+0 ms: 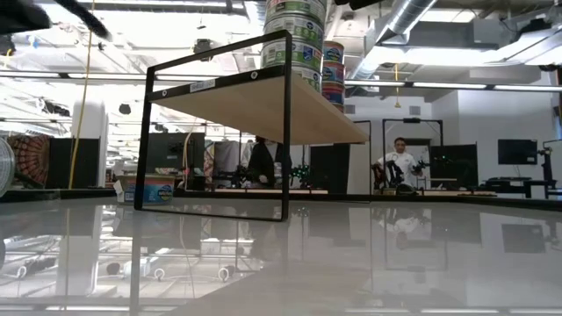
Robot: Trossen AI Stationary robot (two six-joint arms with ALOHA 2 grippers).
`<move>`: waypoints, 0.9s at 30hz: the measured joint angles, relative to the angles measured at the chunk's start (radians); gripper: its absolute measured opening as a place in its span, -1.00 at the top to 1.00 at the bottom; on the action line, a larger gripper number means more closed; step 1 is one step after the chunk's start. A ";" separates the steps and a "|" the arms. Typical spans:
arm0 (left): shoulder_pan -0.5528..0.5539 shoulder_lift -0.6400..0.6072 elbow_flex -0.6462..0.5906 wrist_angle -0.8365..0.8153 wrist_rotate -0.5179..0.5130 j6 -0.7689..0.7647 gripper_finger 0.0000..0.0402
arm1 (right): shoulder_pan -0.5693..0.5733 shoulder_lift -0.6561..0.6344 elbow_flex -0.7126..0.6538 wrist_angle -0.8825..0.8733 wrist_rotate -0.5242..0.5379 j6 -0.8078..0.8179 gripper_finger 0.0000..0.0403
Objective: Stack canned seafood by type on shelf
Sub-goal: Stack the green tuna can on top of the other green tuna can
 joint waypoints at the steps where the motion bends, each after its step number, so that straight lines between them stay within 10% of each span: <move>1: 0.022 0.000 0.007 -0.026 0.000 0.015 0.51 | 0.002 0.000 0.000 0.000 0.000 0.000 -0.34; 11: 0.201 0.000 -0.017 -0.101 0.096 0.197 -0.30 | 0.036 0.000 0.000 -0.044 -0.001 0.000 -0.34; 27: 0.339 0.000 -0.203 -0.038 0.332 0.384 -0.30 | 0.034 0.000 0.000 -0.050 -0.001 0.009 -0.34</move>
